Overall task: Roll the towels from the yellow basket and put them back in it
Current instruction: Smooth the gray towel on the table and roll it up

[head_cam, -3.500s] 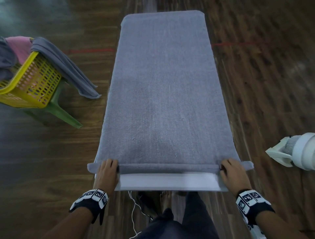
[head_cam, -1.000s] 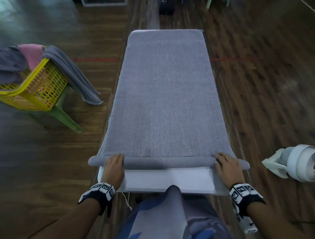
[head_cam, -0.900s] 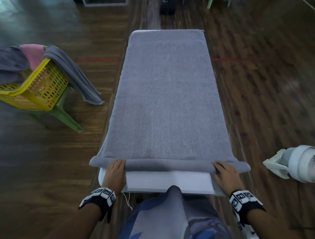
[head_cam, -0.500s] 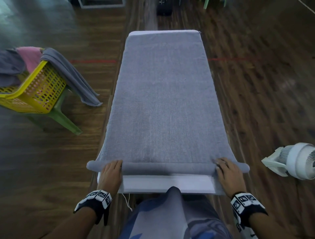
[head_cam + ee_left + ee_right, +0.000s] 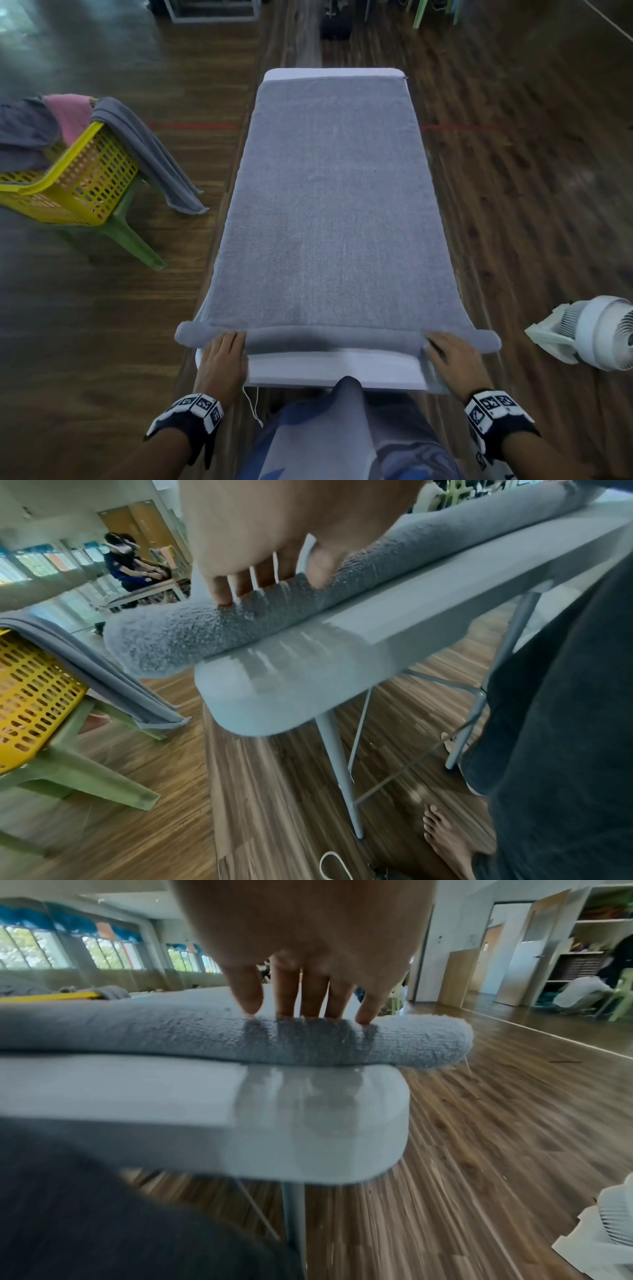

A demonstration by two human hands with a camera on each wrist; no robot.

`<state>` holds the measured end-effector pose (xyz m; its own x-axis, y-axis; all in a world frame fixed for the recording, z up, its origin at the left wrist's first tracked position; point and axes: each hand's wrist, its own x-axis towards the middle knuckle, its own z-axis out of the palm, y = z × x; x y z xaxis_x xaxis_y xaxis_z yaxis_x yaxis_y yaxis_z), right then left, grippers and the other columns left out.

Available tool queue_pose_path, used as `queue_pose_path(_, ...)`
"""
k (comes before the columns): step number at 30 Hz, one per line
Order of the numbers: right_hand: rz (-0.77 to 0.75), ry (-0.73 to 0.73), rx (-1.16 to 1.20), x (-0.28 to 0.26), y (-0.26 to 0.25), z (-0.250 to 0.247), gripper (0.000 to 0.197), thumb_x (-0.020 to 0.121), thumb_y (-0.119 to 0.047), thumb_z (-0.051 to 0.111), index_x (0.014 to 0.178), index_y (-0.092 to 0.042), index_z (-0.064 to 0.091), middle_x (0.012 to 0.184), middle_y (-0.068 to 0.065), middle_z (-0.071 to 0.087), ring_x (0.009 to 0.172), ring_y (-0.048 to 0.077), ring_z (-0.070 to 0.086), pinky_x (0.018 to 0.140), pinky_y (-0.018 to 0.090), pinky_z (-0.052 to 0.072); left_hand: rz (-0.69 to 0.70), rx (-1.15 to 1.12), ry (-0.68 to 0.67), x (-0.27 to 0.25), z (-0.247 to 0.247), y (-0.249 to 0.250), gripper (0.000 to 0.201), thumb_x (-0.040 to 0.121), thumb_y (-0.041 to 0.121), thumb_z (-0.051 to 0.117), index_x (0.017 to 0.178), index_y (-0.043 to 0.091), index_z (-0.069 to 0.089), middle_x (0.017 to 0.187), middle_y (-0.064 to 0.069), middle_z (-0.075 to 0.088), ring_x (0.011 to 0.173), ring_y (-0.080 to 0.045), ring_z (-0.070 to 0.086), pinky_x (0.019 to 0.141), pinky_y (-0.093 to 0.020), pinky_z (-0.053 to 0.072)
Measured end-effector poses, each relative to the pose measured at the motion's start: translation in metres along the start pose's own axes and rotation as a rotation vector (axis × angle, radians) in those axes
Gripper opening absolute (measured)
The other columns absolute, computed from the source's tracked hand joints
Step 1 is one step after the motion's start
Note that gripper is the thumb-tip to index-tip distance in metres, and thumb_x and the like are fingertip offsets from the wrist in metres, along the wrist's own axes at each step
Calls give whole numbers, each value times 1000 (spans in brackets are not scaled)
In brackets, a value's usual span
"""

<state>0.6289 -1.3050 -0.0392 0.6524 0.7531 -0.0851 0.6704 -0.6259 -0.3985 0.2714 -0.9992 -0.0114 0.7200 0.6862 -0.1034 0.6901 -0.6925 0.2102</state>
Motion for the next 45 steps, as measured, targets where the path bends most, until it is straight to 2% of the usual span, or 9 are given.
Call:
queue_pose_path(5, 48, -65, -98, -24, -2, 9, 45, 57, -12, 84, 97, -24, 68, 94, -6, 66, 88, 23, 65, 76, 41, 46, -14, 53, -72, -10, -2, 0, 47, 61, 16, 80, 104, 15, 63, 100, -2, 65, 90, -23, 62, 77, -39, 53)
queue_pose_path(13, 36, 60, 11, 19, -2, -10, 35, 90, -15, 62, 126, -16, 60, 125, 3, 59, 114, 25, 55, 99, 46, 43, -46, 80, -69, 45, -20, 1, 21, 77, 8, 65, 98, 11, 66, 96, -7, 67, 90, -30, 62, 84, -42, 46)
queue_pose_path(19, 4, -81, -79, -19, 8, 10, 49, 57, -11, 85, 101, -21, 68, 97, -1, 67, 89, 28, 65, 76, 43, 49, -37, 67, -75, 2, -1, 3, 41, 57, 8, 78, 96, 11, 65, 91, -5, 65, 84, -26, 63, 82, -43, 52)
queue_pose_path(22, 81, -60, -136, -20, 2, 5, 30, 63, -23, 75, 93, -28, 70, 88, -7, 66, 86, 22, 65, 76, 38, 39, -73, 23, -114, -9, -2, 4, 26, 67, 19, 75, 90, 22, 64, 88, 5, 64, 82, -17, 61, 78, -37, 49)
queue_pose_path(25, -1, 55, -136, 0, 6, -2, 27, 79, -25, 53, 100, -24, 70, 104, -3, 66, 99, 21, 62, 86, 42, 42, -64, 42, -54, 0, -1, -2, 25, 76, 18, 67, 101, 19, 64, 100, 1, 65, 94, -21, 62, 86, -40, 47)
queue_pose_path(29, 19, 93, -15, 8, 6, -2, 25, 88, -11, 63, 113, -9, 67, 115, 10, 64, 105, 28, 61, 95, 43, 48, -51, 75, 2, -6, 6, -4, 40, 90, 27, 41, 122, 9, 59, 122, -9, 62, 117, -30, 57, 101, -50, 43)
queue_pose_path(36, 29, -79, -70, -4, 18, 2, 33, 65, -12, 75, 97, -20, 70, 95, -1, 70, 87, 26, 66, 80, 42, 51, -26, 20, -70, -16, -2, -3, 30, 65, 16, 76, 93, 21, 65, 91, 4, 65, 84, -19, 63, 78, -38, 51)
queue_pose_path(42, 25, 61, -13, 20, 5, -9, 30, 88, -16, 65, 118, -12, 66, 118, 6, 64, 105, 26, 61, 95, 44, 49, -63, 84, 14, 2, 4, -5, 43, 91, 33, 44, 124, 10, 57, 123, -9, 60, 118, -30, 56, 98, -49, 46)
queue_pose_path(45, -46, -2, -35, -3, 8, 10, 47, 70, -10, 82, 113, -6, 66, 111, 12, 66, 98, 34, 64, 89, 48, 52, -20, 72, -27, -14, 5, -4, 49, 70, 26, 76, 113, 10, 63, 112, -8, 65, 110, -29, 61, 95, -49, 48)
